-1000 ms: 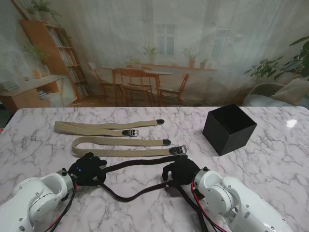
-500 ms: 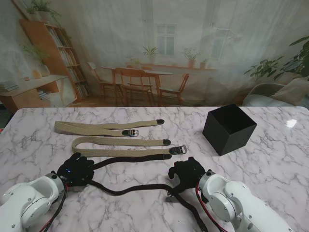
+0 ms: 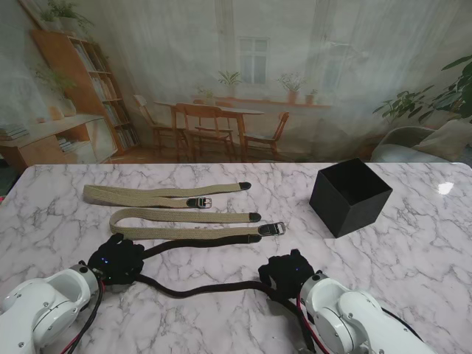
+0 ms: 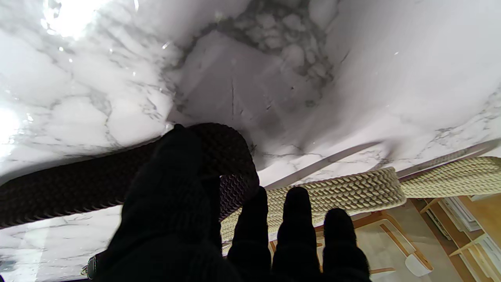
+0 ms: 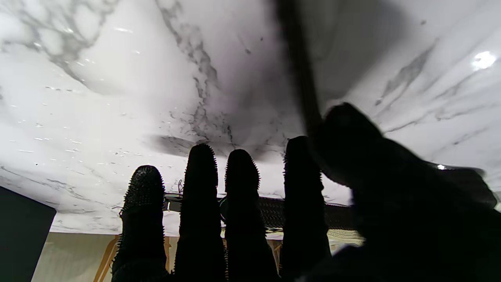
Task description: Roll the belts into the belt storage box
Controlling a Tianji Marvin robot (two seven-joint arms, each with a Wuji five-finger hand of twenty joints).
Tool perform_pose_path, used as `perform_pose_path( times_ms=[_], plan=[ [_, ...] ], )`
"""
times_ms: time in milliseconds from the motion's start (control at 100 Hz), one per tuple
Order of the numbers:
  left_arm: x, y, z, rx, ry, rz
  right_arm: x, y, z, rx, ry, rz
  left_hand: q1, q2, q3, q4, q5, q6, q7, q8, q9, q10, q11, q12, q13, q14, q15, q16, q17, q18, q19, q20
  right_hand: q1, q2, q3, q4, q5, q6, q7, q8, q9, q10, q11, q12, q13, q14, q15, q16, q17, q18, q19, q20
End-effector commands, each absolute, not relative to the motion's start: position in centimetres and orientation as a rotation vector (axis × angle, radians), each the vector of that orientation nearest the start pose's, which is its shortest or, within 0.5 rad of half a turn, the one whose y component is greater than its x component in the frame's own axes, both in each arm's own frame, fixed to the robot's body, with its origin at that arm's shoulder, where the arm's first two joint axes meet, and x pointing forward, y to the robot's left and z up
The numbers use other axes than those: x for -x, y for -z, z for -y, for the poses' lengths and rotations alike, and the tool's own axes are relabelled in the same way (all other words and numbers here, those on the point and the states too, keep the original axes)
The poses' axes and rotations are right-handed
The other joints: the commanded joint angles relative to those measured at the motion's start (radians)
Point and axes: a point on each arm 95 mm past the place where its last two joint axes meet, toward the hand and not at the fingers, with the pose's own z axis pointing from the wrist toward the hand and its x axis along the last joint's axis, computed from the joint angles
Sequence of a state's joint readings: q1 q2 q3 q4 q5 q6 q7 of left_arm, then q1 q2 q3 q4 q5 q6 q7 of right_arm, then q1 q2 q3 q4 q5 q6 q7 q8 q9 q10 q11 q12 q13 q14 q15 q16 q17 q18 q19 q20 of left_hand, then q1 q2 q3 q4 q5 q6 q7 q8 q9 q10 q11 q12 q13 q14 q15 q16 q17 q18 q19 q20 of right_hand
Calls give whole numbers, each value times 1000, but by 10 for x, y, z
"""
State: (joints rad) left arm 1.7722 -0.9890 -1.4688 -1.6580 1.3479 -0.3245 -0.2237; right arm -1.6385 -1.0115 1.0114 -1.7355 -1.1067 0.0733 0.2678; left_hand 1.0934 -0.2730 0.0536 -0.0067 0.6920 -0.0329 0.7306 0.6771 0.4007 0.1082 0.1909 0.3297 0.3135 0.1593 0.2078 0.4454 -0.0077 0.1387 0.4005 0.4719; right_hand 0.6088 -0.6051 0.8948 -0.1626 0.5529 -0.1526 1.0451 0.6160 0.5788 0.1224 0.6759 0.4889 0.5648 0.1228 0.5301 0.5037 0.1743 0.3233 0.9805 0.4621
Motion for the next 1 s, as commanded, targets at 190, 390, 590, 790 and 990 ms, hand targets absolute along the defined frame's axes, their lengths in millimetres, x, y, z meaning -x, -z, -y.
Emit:
perform_pose_path(
  times_ms=[190,390,590,790,990],
  plan=[
    [-345,363,-107,985,924,-1997,-335,384,-39,-1186,-1186,-1925,42,28,14,-6,60,-5,-10,-14,20,11,1,18,12,-4,6,16,-20,15,27,-22,156,-41,148,-51,168,-182,68,-25,146,-40,8,69,156,-40,43,-9,29,22,24,26],
    [-341,358,-120,971,883,-1945,-350,381,-33,-1109,-1183,-1890,44,30,13,-7,58,-6,-12,-13,22,12,0,18,10,-2,5,16,-20,16,29,-27,147,-24,131,-69,197,-238,22,-53,165,-46,-11,71,167,-44,39,-11,38,22,26,26],
    [-337,361,-126,961,863,-1927,-352,389,-32,-1103,-1146,-1904,43,34,11,-7,55,-9,-14,-11,28,13,2,20,11,-2,6,16,-18,20,34,-29,31,-73,86,-66,159,-175,10,-95,166,-54,-7,55,174,-47,41,-10,44,19,32,25],
    [-337,361,-127,958,861,-1912,-350,389,-29,-1112,-1179,-1838,44,37,10,-6,51,-9,-15,-9,27,14,1,20,7,1,5,15,-20,20,38,-32,76,-120,143,-67,135,-196,97,8,466,-156,148,140,417,-95,172,41,111,35,57,21],
    [-336,355,-128,921,880,-1876,-354,384,-26,-1028,-1270,-1691,44,40,8,-6,47,-10,-16,-9,29,15,4,22,3,0,5,14,-22,22,43,-34,85,-138,176,-79,135,-216,134,9,488,-166,234,93,443,-100,227,69,163,9,108,13]
  ],
)
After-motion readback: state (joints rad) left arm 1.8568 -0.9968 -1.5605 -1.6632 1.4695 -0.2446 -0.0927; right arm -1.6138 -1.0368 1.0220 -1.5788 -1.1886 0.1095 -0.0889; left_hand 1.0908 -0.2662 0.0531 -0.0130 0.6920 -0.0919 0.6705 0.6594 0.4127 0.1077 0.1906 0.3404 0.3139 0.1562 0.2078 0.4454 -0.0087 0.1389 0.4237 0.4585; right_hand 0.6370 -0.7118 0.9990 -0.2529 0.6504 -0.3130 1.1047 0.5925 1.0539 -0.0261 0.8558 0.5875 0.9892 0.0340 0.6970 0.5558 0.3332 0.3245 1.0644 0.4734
